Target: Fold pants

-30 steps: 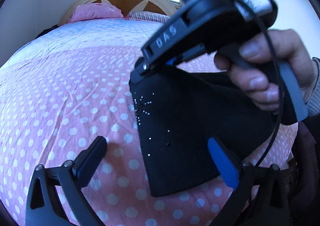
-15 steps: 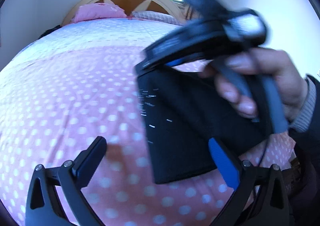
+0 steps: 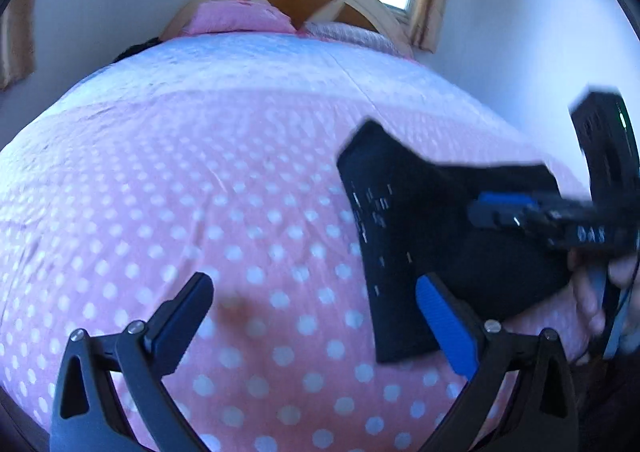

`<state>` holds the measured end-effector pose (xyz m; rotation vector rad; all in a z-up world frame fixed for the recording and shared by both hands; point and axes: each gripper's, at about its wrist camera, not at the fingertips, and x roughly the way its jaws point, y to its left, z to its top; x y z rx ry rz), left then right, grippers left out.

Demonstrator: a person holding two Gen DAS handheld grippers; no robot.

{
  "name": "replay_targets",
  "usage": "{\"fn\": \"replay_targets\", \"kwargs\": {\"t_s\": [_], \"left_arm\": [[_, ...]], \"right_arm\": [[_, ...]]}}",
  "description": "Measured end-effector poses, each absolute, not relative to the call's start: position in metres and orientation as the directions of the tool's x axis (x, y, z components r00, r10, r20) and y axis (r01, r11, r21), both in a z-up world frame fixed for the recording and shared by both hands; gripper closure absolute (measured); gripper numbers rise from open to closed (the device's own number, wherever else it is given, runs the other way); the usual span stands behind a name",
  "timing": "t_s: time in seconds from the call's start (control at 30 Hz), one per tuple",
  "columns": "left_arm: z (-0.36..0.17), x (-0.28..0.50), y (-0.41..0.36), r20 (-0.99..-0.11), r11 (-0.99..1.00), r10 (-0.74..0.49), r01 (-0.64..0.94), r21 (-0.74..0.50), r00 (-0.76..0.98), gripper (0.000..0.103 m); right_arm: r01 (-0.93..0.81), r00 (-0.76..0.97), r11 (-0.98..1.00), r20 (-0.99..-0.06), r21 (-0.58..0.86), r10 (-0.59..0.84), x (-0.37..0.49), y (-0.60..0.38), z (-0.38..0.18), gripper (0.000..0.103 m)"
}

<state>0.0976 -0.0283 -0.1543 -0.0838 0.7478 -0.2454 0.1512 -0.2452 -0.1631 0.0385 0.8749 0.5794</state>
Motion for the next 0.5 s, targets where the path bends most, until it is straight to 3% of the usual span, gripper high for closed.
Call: {"fn": "replay_targets", "kwargs": {"t_s": [0.13,0.23,0.27,0.5], "left_arm": [[-0.140,0.114,-0.030,-0.640,0.970,-0.243,0.196,-0.144,0.729,0.000],[-0.150,0.129,-0.045,-0.678,0.973,-0.209,0.222,-0.069,0.705,0.000],[-0.159,0.133,-0.052,-0.706,0.973,-0.186,0.229,-0.034,0.683,0.000],[-0.145,0.133,-0.048,-0.678,0.975,-0.193,0.218,-0.049,0.710,0.000]], "right_arm": [[-0.436,0.574,0.854,-0.643,0.284,0.507,0.141,-0.254,-0.151,0.051],[-0.349,0.586,0.913,-0.711,0.212,0.389,0.147,-0.264,-0.163,0.051],[-0.355,0.580,0.901,-0.697,0.249,0.421,0.149,-0.271,-0.165,0.052],[-0.313,0.671,0.908,-0.612,0.279,0.419,0.134,-0.306,-0.146,0.051]]}}
